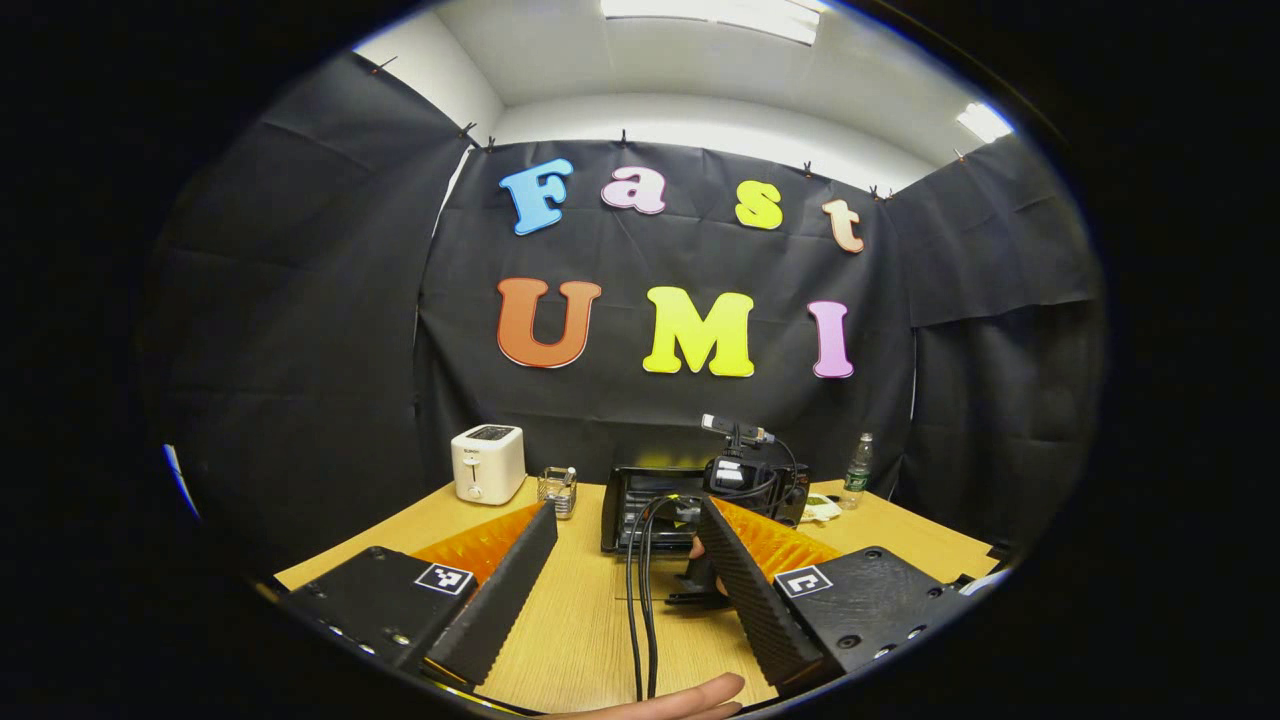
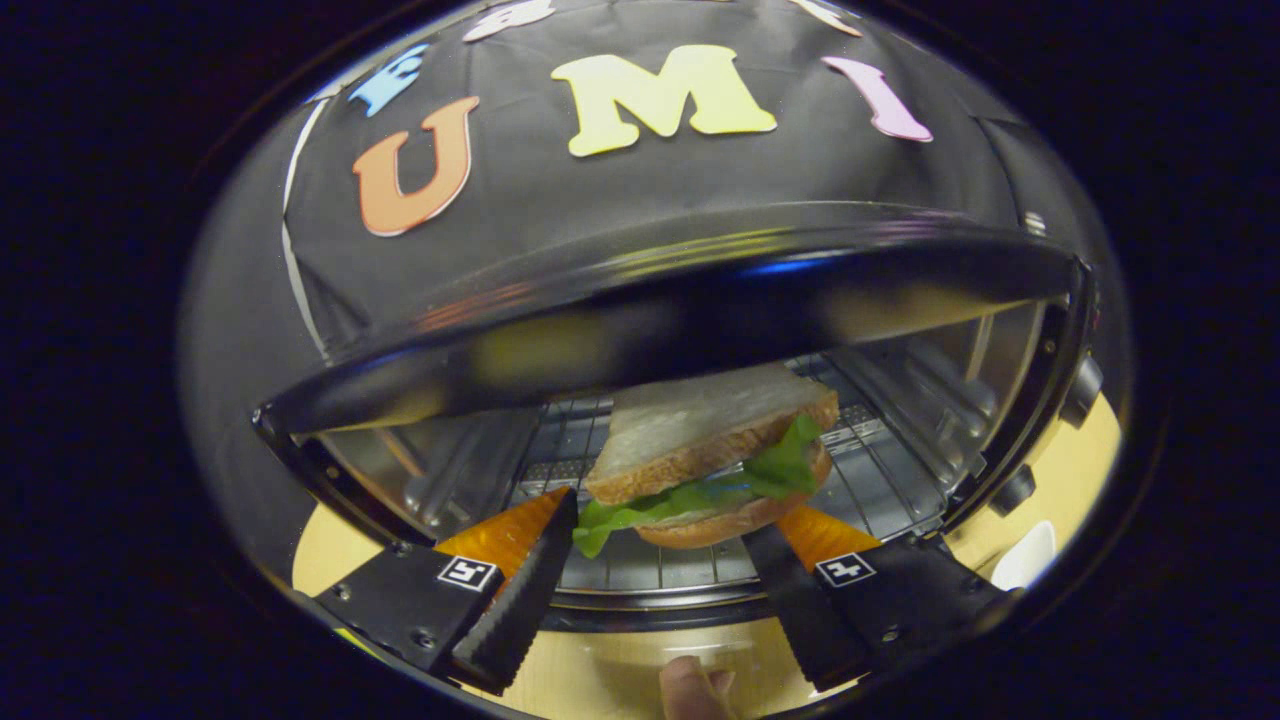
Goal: Open the electric oven with the left hand, put the food in, and close the electric oven.
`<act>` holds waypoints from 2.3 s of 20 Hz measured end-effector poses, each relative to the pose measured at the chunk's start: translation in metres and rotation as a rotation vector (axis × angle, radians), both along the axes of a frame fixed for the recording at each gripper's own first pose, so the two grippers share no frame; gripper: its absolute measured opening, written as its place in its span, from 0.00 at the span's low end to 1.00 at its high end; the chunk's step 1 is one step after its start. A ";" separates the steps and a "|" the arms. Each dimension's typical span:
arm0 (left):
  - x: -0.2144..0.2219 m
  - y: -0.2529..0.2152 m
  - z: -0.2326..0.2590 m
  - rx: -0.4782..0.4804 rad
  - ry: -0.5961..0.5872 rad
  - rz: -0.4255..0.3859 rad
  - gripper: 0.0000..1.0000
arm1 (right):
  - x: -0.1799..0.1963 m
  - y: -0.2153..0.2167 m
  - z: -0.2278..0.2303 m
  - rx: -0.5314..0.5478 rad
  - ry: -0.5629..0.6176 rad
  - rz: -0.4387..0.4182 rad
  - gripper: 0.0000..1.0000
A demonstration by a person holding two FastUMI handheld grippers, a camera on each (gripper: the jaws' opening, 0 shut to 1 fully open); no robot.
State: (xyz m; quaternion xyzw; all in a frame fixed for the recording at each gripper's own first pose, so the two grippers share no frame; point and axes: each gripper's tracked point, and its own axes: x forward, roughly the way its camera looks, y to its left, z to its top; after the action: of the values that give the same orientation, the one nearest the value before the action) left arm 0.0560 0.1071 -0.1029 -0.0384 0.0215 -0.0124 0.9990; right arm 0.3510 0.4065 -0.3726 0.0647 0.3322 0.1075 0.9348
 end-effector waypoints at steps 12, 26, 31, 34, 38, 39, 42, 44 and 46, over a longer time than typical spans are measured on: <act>-0.001 0.014 -0.011 -0.005 0.028 0.033 0.94 | -0.043 -0.016 0.011 -0.092 0.208 0.144 1.00; 0.024 0.005 -0.030 0.002 0.108 0.025 0.94 | -0.115 -0.110 0.151 0.075 -0.113 0.164 1.00; 0.047 -0.009 -0.053 0.016 0.172 0.019 0.94 | -0.139 -0.182 0.232 0.028 -0.349 0.103 0.99; 0.062 -0.028 -0.072 0.035 0.216 -0.005 0.94 | -0.155 -0.215 0.265 0.003 -0.439 0.075 0.99; 0.080 -0.060 -0.106 0.051 0.293 -0.047 0.94 | -0.178 -0.257 0.302 0.020 -0.514 0.038 0.99; 0.084 -0.068 -0.115 0.053 0.316 -0.060 0.94 | -0.183 -0.269 0.309 0.025 -0.530 0.023 0.99; 0.095 -0.093 -0.144 0.046 0.388 -0.098 0.94 | -0.186 -0.307 0.315 0.019 -0.554 -0.062 0.99; 0.098 -0.107 -0.164 0.049 0.441 -0.120 0.94 | -0.192 -0.331 0.322 0.010 -0.576 -0.097 0.99; 0.098 -0.121 -0.183 0.053 0.491 -0.141 0.94 | -0.196 -0.355 0.332 -0.008 -0.599 -0.136 0.99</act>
State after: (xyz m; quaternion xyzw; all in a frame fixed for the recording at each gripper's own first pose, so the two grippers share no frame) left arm 0.1541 -0.0142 -0.2858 -0.0125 0.2661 -0.0719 0.9612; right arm 0.1548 0.0517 -0.0410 0.0484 0.0372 0.0579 0.9965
